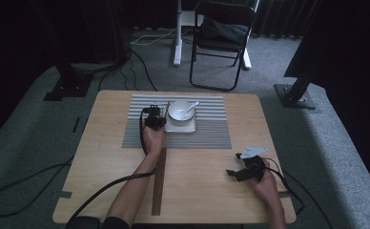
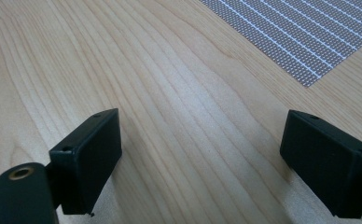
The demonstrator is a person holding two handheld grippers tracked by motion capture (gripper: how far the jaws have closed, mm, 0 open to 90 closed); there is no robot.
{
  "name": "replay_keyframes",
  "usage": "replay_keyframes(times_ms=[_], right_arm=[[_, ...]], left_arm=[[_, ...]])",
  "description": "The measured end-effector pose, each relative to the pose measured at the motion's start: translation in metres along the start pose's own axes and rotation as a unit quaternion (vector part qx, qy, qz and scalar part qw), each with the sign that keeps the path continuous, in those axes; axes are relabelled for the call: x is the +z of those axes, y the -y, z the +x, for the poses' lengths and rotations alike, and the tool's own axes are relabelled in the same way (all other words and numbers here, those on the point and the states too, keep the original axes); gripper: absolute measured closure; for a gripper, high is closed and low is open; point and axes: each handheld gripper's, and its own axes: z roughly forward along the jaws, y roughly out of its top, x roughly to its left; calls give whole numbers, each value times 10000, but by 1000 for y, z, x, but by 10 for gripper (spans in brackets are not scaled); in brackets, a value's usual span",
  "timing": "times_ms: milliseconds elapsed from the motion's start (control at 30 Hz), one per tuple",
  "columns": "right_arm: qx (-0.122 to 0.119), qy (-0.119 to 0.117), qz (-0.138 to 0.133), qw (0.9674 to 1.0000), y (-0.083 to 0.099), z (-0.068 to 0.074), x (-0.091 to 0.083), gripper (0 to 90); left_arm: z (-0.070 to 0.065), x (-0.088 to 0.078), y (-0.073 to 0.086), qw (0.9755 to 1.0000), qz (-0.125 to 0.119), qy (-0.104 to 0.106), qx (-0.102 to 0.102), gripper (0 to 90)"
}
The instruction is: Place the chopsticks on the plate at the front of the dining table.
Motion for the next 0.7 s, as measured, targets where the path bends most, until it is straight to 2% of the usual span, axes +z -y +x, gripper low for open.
replay_keyframes(times_ms=[333, 700], right_arm=[[-7, -3, 0, 10000, 1, 0, -1, 121], [-5, -2, 1, 10000, 1, 1, -1, 121]], left_arm=[[-2, 2, -1, 10000, 0, -10, -58, 837], [-2, 3, 0, 9996, -61, 42, -286, 837]])
